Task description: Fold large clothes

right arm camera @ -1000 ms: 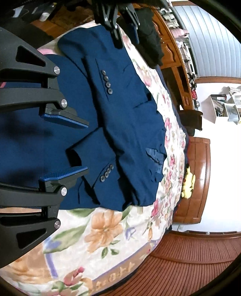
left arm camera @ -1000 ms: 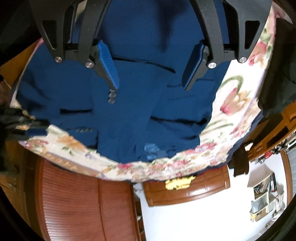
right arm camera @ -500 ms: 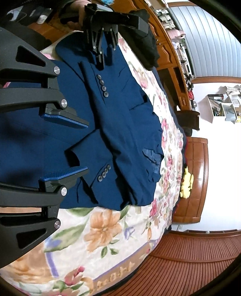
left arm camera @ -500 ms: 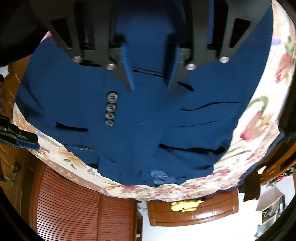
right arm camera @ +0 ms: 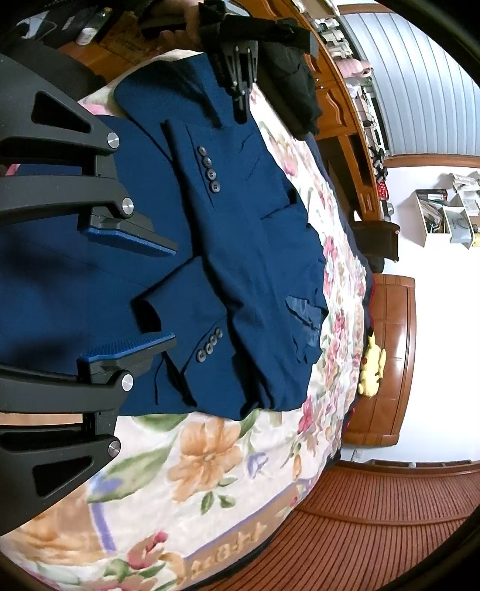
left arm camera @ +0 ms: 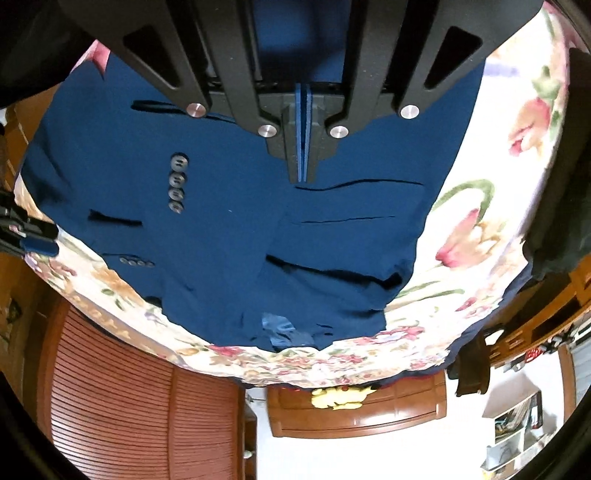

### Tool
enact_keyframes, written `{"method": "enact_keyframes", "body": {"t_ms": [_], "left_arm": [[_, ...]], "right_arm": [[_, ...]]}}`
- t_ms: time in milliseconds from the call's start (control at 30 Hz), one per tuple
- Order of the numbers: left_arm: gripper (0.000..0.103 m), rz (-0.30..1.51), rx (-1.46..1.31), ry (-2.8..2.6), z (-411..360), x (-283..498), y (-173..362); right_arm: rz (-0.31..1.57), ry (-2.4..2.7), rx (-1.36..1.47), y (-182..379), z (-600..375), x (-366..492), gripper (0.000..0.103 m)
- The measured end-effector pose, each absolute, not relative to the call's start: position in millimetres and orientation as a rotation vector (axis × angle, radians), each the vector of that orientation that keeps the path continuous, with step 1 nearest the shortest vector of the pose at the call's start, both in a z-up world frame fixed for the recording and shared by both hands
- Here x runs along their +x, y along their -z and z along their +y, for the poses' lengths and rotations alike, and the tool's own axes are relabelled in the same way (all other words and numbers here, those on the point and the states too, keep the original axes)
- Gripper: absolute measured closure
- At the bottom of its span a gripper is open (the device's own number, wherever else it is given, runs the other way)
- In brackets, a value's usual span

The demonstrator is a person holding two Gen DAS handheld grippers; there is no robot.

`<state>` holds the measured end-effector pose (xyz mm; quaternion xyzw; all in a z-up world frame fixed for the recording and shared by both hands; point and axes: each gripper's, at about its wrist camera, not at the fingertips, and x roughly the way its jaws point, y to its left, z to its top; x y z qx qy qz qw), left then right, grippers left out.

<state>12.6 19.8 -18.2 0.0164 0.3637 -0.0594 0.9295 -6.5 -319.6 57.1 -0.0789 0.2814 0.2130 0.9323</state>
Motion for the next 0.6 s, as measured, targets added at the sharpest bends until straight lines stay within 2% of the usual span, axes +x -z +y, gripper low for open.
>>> {"method": "enact_keyframes", "body": {"t_ms": [33,100,167,367,467,533,567,600], "left_arm": [[0.094,0.754,0.032,0.116,22,15,20],[0.059,0.769,0.028,0.118,25,20,23],[0.05,0.784,0.011,0.136,27,23,29],[0.05,0.855,0.008,0.162,18,32,48],[0.057,0.886,0.001,0.198,14,38,52],[0.075,0.889,-0.014,0.208,16,41,50],[0.087,0.892,-0.017,0.208,17,41,49],[0.093,0.891,-0.025,0.213,19,42,47]], "right_arm": [[0.577,-0.435,-0.162,-57,-320,-6,0.059],[0.579,-0.436,-0.163,-57,-319,-6,0.059],[0.579,-0.437,-0.166,-57,-318,-6,0.059],[0.578,-0.437,-0.172,-56,-318,-7,0.059],[0.582,-0.436,-0.179,-56,-317,-7,0.059],[0.584,-0.438,-0.182,-55,-317,-7,0.059],[0.585,-0.438,-0.185,-55,-316,-7,0.059],[0.587,-0.438,-0.187,-54,-316,-7,0.059]]}}
